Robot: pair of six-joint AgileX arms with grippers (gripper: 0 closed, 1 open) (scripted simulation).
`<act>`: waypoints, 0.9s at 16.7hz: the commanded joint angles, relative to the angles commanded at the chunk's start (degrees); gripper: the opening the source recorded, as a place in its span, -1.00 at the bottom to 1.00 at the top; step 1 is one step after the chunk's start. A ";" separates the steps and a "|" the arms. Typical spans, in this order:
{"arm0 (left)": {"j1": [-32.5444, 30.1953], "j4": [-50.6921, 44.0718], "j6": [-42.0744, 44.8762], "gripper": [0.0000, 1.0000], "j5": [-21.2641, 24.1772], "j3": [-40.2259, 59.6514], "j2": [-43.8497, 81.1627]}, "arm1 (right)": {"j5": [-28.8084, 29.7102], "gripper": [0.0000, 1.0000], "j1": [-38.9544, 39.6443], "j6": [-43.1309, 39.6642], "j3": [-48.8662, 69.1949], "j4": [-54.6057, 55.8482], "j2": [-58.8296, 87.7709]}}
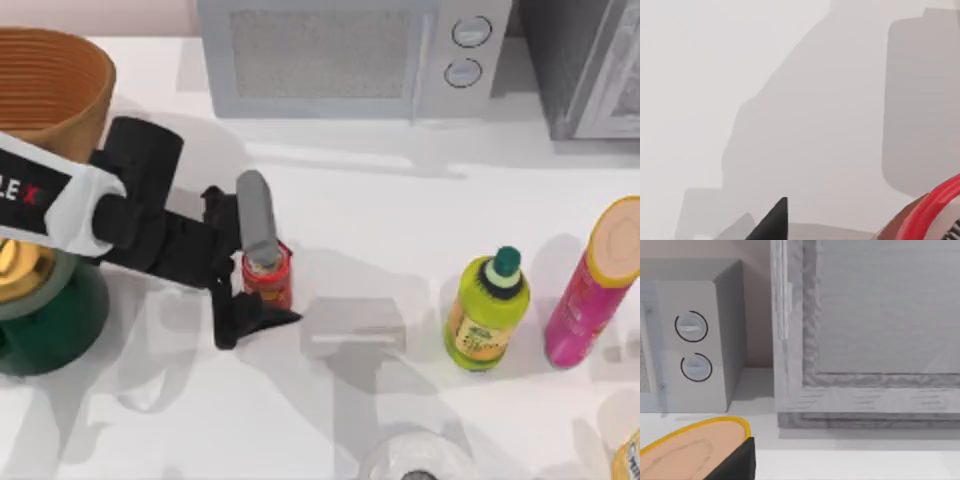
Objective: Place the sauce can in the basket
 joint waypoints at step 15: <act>0.00 0.00 0.00 -1.00 0.00 0.00 0.00 | 0.00 1.00 0.00 0.00 0.00 0.00 0.00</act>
